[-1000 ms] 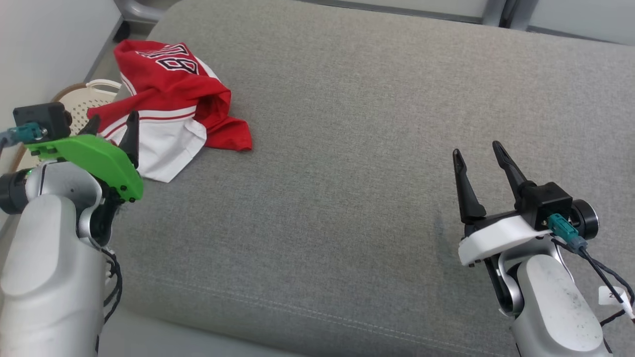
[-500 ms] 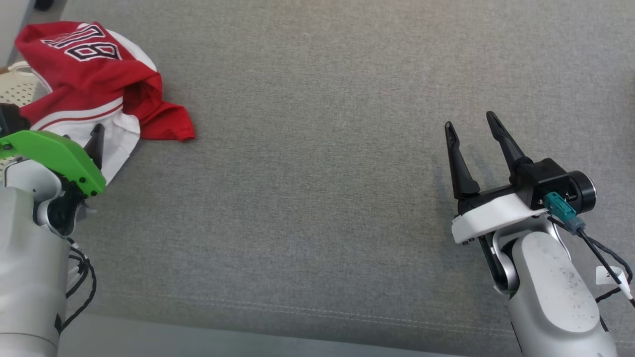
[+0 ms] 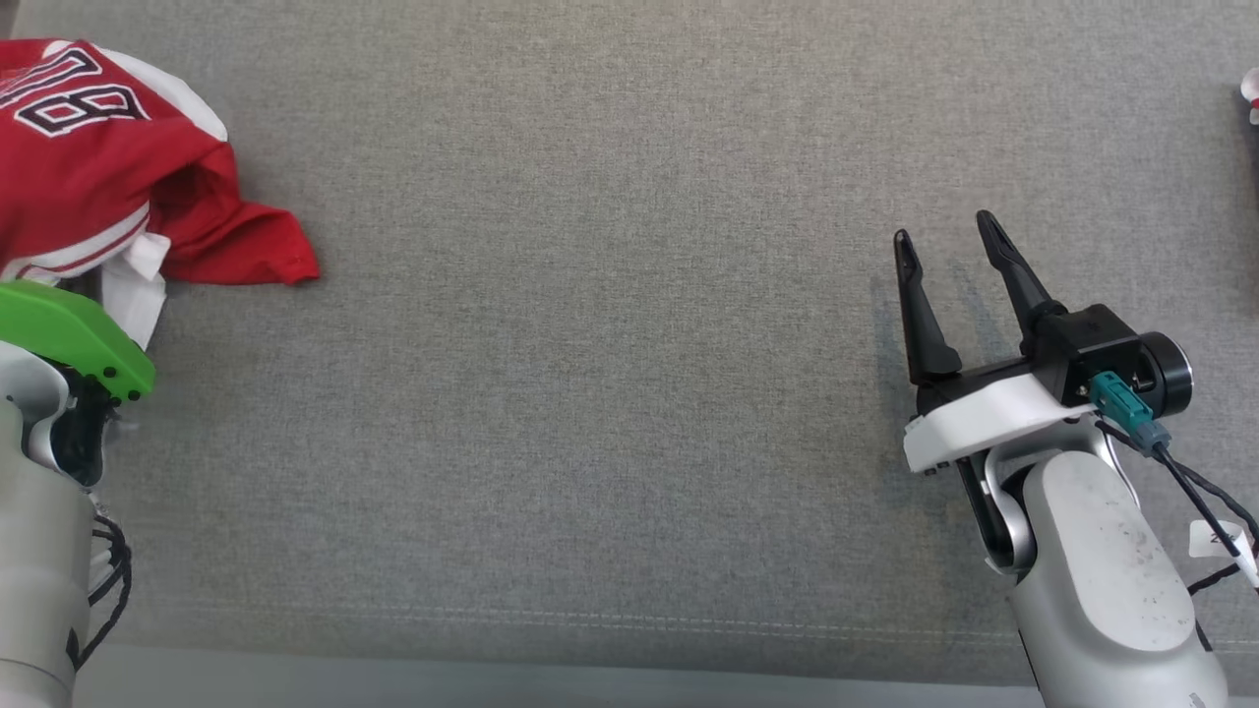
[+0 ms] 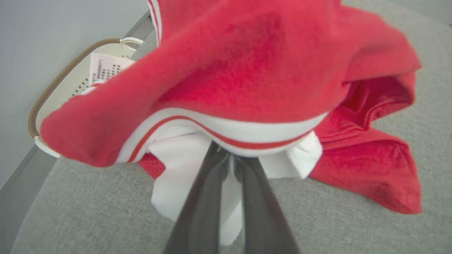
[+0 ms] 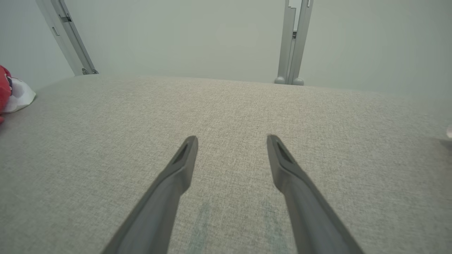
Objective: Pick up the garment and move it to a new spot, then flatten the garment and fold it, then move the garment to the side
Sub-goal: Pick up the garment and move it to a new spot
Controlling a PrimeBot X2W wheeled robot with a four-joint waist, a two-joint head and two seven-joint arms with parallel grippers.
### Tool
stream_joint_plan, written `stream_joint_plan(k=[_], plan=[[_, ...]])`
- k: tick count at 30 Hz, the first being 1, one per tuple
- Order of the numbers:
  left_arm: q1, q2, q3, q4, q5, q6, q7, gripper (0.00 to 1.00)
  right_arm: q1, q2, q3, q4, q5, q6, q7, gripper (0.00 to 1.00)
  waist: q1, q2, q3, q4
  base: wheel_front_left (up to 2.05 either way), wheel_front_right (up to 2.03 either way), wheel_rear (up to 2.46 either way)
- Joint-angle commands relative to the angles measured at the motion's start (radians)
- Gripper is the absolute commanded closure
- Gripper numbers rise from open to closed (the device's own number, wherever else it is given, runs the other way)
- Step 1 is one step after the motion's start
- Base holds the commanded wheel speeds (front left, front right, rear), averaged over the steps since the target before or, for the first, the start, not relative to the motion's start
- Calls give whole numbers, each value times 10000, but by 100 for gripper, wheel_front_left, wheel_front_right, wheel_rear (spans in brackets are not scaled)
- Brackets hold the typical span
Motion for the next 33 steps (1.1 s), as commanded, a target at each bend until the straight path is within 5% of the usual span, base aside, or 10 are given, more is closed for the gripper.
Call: stream_joint_plan(k=[1, 8, 14, 23, 33], plan=[[-116, 126, -13, 86, 137, -19, -452, 100, 97, 7, -57, 25, -60, -13, -37, 0, -2, -1, -158, 109, 0, 0, 0], [443, 60, -137, -277, 418, 136, -2500, 100, 427, 9, -383, 37, -39, -14, -41, 0, -2, -1, -879, 358, 0, 0, 0], [1184, 12, -146, -1254, 730, 524, -2982, 100, 730, 25, -537, 58, 36, -14, -42, 0, -2, -1, -1459, 419, 0, 0, 0], [3776, -106, 236, -5734, 1484, 1848, -3029, 100, 1311, 69, -668, -74, 157, -14, -43, 0, -2, -1, -2277, 237, 0, 0, 0], [6383, -198, -633, -10740, 2131, 3071, -1846, 100, 1624, 119, -577, -114, 321, -14, -42, 0, -2, -1, -2691, -249, 0, 0, 0]])
